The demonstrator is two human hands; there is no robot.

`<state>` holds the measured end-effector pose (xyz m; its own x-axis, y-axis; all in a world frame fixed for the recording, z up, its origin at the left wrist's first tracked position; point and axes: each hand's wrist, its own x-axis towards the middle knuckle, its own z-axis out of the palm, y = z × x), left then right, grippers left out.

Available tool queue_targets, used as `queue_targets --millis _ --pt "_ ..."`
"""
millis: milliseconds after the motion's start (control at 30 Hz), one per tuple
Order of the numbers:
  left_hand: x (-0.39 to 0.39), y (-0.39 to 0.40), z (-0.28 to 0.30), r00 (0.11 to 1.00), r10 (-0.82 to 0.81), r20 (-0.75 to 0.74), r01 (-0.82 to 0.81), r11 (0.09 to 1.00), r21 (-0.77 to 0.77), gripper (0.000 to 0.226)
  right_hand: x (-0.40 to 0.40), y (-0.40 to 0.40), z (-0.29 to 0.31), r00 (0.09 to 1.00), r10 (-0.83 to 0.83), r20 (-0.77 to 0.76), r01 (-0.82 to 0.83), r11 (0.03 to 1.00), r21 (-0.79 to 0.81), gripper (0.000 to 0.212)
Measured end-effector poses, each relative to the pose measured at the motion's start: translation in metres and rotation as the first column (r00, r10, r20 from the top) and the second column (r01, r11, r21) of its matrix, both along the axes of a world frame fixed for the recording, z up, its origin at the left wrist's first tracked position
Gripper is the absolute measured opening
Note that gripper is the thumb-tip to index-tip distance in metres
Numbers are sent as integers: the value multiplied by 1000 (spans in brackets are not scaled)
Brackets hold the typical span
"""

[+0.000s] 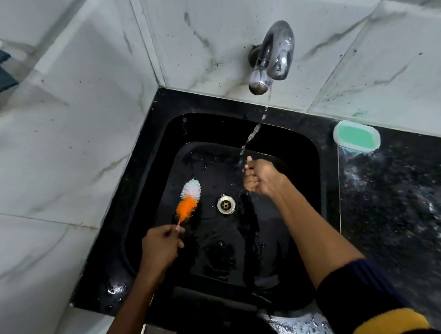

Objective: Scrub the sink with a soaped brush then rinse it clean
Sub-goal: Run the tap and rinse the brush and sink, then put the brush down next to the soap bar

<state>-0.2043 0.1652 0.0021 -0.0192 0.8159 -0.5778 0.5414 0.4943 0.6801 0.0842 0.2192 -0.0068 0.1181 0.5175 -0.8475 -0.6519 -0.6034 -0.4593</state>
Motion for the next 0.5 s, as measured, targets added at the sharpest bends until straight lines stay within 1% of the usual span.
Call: queue_targets --millis 33,100,167,200,233,267,300,333,367,400,433,467,500 --pt "1 0 -1 1000 -6 -4 6 1000 3 26 0 -5 2 998 51 34 -52 999 4 35" --pt "1 -1 -1 1000 -15 -7 15 1000 12 27 4 -11 15 984 139 107 -147 987 70 27" --pt "2 -1 -2 1000 -15 -1 15 1000 15 27 12 -17 37 986 130 102 -151 962 228 21" --pt "2 -2 -2 1000 -16 -1 16 1000 15 27 16 -22 45 994 99 40 -107 936 336 18" --pt "3 -2 -2 1000 -17 -1 17 1000 19 26 18 -30 48 997 58 -57 -29 905 425 18" --pt "4 -3 -1 1000 -19 -1 19 1000 24 26 20 -40 43 989 10 -151 60 889 454 22" --pt "4 -4 -1 1000 -20 0 20 999 27 26 19 -52 34 990 14 -138 46 905 422 29" --pt "4 -5 1 1000 -23 3 23 999 30 26 14 -64 22 992 102 74 -120 942 314 31" --pt "4 -7 2 1000 -26 6 26 999 32 26 9 -80 10 836 340 431 -408 910 72 27" --pt "3 -8 3 1000 -30 6 30 999 33 26 5 -96 -8 505 604 616 -615 753 -233 20" --pt "3 -9 4 999 -34 4 34 999 34 25 2 -108 -23 169 737 654 -655 580 -485 17" --pt "2 -10 5 999 -36 1 36 999 35 25 0 -116 -31 68 764 641 -625 534 -569 15" --pt "0 -11 5 999 -35 -1 35 999 37 25 -2 -121 -32 157 719 677 -641 596 -484 14"
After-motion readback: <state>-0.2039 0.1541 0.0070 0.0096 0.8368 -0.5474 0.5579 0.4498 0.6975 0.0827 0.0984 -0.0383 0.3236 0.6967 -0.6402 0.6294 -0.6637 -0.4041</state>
